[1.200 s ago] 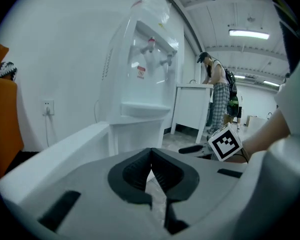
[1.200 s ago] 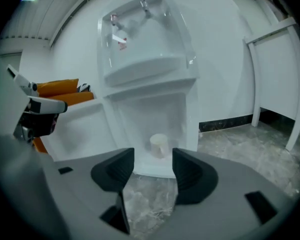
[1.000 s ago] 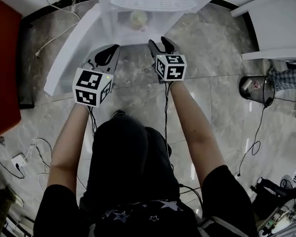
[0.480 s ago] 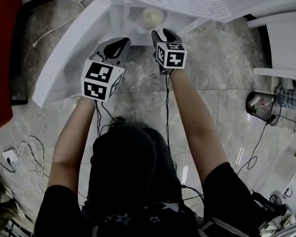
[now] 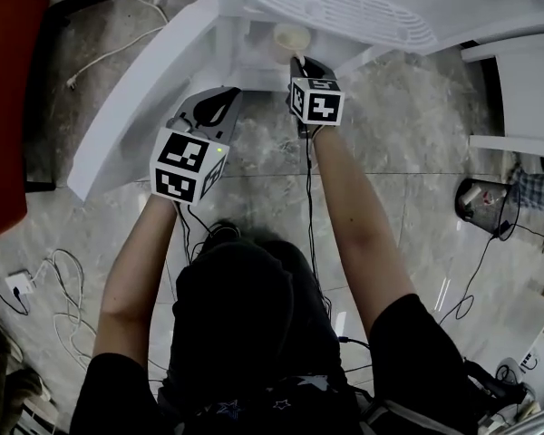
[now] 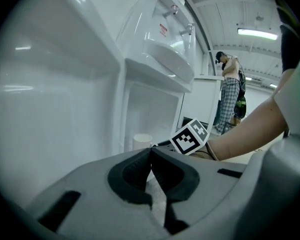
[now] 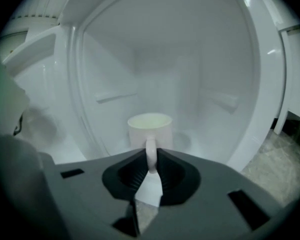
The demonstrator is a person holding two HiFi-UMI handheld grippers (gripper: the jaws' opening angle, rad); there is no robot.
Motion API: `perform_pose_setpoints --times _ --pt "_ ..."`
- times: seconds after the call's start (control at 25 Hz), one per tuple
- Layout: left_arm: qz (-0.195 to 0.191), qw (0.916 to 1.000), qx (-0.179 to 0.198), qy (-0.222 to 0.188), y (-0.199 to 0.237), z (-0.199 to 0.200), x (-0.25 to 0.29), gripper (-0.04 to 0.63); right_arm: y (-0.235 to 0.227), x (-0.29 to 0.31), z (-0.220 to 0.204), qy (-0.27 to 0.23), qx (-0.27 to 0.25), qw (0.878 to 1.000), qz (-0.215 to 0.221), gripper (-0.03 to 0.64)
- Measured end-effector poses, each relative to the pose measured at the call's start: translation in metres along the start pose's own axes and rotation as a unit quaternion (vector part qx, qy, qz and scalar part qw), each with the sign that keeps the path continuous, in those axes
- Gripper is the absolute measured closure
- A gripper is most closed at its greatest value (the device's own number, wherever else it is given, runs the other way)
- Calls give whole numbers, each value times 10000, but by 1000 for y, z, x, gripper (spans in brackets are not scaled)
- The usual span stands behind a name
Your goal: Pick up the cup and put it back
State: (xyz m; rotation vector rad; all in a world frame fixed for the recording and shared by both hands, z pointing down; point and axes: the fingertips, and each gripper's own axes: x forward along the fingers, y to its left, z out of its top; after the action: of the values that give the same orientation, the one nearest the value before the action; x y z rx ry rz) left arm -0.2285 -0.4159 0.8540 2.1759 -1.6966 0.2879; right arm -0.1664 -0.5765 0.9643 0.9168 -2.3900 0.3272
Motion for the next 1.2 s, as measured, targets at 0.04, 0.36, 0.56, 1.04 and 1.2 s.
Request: perform_pose_setpoints --times 0.04,0.36,0.56,1.04,1.2 --pt "-16 10000 21 7 -1 1 -3 586 1 -6 2 -29 8 10000 -17 568" --pt "-337 9989 211 -228 -24 21 -22 586 6 -63 -4 -132 -325 9993 -139 574" --pt "-438 9980 338 -306 -50 53 -42 586 2 -121 5 -353 -190 9989 -250 575" --pt "-435 9979 367 315 -158 137 -150 586 3 -362 39 -518 598 9948 -638 575" --pt "-501 9982 125 300 -215 181 -217 586 16 -458 62 -356 428 9969 -564 575"
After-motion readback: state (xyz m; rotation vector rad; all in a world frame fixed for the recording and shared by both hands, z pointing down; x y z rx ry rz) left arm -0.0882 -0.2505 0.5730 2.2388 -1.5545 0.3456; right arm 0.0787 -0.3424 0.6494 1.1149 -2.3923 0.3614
